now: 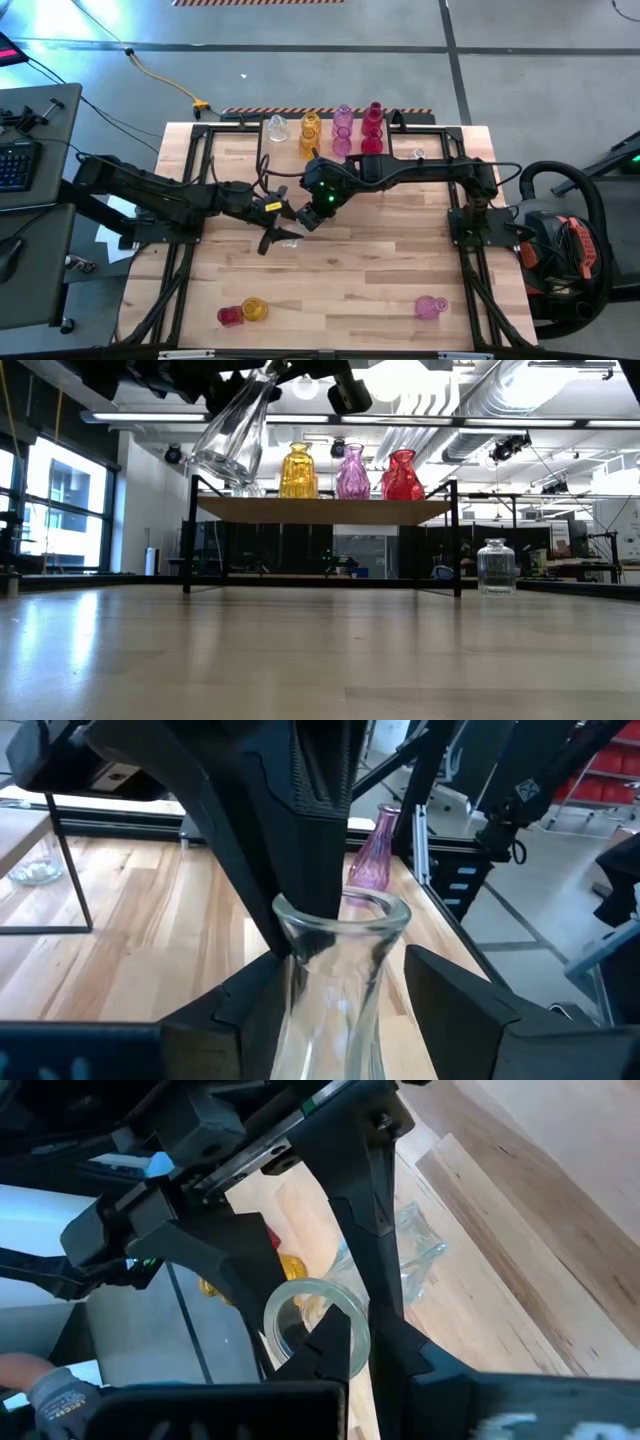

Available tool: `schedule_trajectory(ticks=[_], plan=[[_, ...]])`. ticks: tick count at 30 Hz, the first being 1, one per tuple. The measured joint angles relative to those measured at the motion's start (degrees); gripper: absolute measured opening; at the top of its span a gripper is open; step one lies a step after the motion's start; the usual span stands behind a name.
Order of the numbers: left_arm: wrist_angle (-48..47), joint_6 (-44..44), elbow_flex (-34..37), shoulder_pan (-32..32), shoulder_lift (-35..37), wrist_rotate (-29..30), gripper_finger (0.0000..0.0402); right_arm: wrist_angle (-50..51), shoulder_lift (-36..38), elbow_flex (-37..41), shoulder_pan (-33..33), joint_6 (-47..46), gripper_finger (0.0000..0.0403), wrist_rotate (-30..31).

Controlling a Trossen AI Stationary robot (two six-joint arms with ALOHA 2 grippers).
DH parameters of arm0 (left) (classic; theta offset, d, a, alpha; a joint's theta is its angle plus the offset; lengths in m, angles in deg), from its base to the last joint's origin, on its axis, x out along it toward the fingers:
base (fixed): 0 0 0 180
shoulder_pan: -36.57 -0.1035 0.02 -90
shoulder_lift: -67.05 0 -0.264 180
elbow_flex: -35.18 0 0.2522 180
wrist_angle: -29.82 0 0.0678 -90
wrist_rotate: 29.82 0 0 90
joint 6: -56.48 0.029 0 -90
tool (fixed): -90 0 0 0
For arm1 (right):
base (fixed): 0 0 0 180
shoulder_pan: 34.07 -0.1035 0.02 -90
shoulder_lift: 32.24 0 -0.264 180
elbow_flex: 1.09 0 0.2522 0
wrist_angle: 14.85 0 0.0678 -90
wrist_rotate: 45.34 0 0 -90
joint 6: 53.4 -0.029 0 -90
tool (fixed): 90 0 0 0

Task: Sort vases onto shelf
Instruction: Put the bottom transparent vase aligned with the other transparent vase on the shelf

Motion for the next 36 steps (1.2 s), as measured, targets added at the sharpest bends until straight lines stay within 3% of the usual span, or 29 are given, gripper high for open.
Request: schedule_trajectory(ticks=[9, 22, 36], plan=[[-0.17, -1.39, -0.08, -0.04, -0.08, 0.42, 0.0107, 0.22, 0.00, -0.02, -0.11, 0.12, 0.0000, -0.07], [-0.03, -2.89, -0.08, -0.02, -0.06, 0.27, 0.0111, 0.11, 0.00, -0.02, -0.13, 0.18, 0.0004, -0.09], [-0.01, -3.05, -0.13, -0.04, -0.01, 0.37, 0.0111, -0.24, 0.72, -0.02, 0.77, 1.39, 0.0129, 0.16]])
